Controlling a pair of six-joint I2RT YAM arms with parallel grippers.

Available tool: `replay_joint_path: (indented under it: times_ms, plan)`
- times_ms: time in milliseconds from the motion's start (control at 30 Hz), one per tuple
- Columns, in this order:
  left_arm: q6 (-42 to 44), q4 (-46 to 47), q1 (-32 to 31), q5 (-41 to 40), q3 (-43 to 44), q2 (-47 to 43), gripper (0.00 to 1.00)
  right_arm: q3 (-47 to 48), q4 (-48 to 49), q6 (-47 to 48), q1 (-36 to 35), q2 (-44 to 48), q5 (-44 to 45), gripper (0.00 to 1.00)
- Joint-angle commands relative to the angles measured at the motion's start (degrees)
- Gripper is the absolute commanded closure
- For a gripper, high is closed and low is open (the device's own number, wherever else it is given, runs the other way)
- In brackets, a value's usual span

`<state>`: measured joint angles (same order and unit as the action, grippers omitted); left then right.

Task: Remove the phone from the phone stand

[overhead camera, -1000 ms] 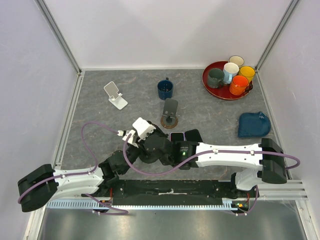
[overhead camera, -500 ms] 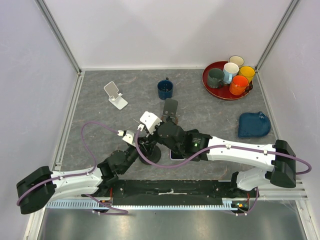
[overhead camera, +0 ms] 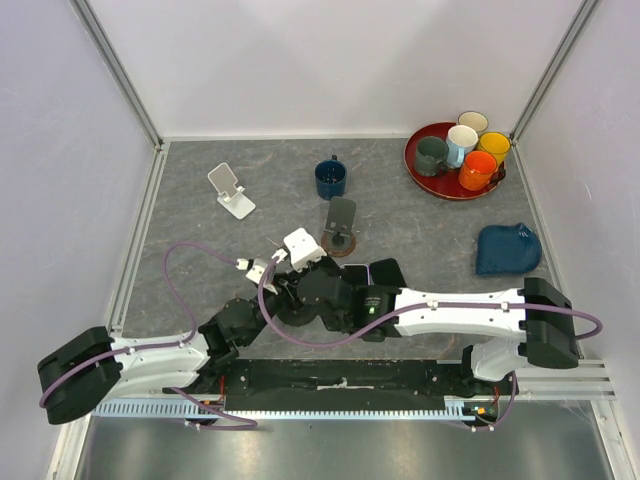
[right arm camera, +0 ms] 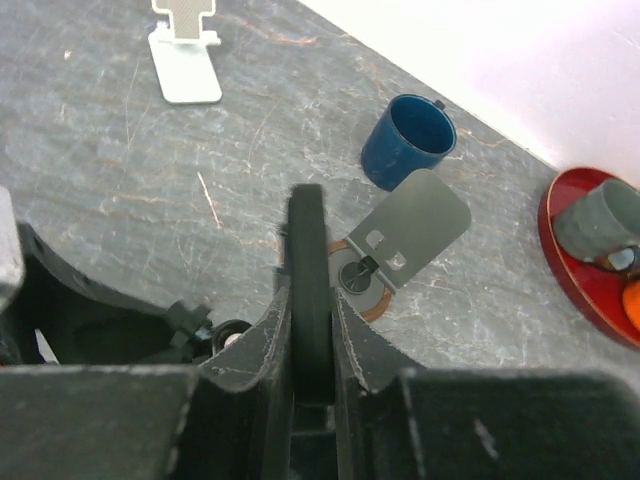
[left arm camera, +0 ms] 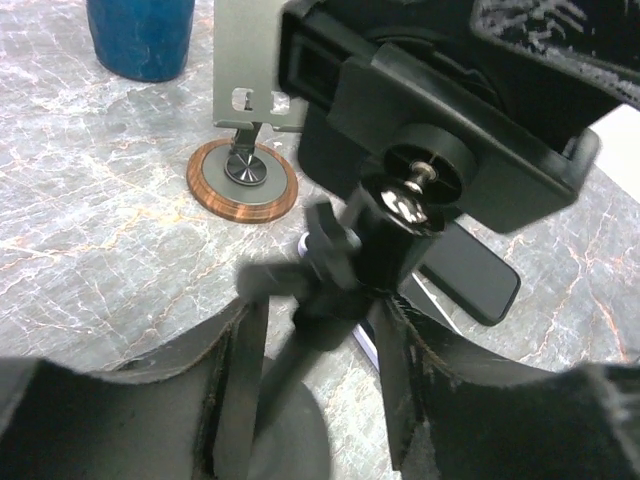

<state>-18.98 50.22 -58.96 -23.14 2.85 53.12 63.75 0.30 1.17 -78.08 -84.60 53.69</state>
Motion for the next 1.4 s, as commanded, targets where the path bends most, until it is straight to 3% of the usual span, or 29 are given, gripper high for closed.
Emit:
replay_joint_path:
  times_ms: [0, 167, 367, 433, 500, 600, 633, 733, 967, 1067, 1133, 1200, 1367]
  plan:
    - [-2.4, 2.8, -1.0, -1.6, -3.4, 2.8, 0.98, 0.6, 11.8, -9.4, -1.8, -2.1, 9.8, 1.00]
    - [-3.3, 6.2, -3.0, -4.2, -3.1, 6.5, 0.98, 1.7, 12.6, -10.1, -3.3, -3.5, 14.5, 1.00]
    - [-4.9, 6.7, -3.2, -7.1, -4.6, 4.7, 0.97, 5.4, 7.7, -10.7, -4.2, -5.3, 10.8, 1.00]
    - [-5.2, 5.5, -3.2, -8.5, -5.4, 2.5, 0.90, 5.5, 7.6, -10.7, -4.6, -5.3, 9.9, 1.00]
    - [-4.8, 4.7, -3.2, -9.2, -5.3, 1.9, 0.73, 5.2, 7.7, -11.2, -4.8, -5.4, 9.1, 1.00]
    - [-4.7, 5.0, -3.2, -9.6, -5.1, 2.7, 0.66, 5.2, 7.9, -11.3, -5.4, -5.6, 8.4, 1.00]
    - [-4.7, 5.3, -3.2, -9.2, -4.8, 3.1, 0.68, 5.7, 8.0, -11.2, -5.8, -5.6, 8.3, 1.00]
    - [-4.2, 5.6, -3.2, -8.6, -3.8, 5.2, 0.98, 6.3, 7.6, -11.0, -6.5, -5.6, 7.8, 1.00]
    - [-4.9, 6.1, -3.2, -8.8, -3.8, 6.6, 0.98, 6.0, 7.1, -9.0, -6.8, -5.0, 11.7, 1.00]
    - [-5.3, 5.7, -3.2, -8.9, -4.2, 5.9, 0.98, 5.1, 11.6, 1.6, -6.6, -5.1, 15.1, 1.00]
    - [-5.1, 5.4, -3.2, -8.3, -4.1, 5.7, 0.98, 3.6, 13.3, 7.4, -5.8, -3.1, 7.4, 1.00]
    - [-5.1, 5.4, -3.1, -8.2, -4.3, 5.2, 0.98, 1.9, 10.3, 7.5, -4.2, 0.5, -5.9, 1.00]
    - [-6.4, 4.2, -1.9, -7.0, -5.2, 2.9, 0.98, -0.5, 4.6, 5.0, 1.7, 6.9, -24.8, 1.00]
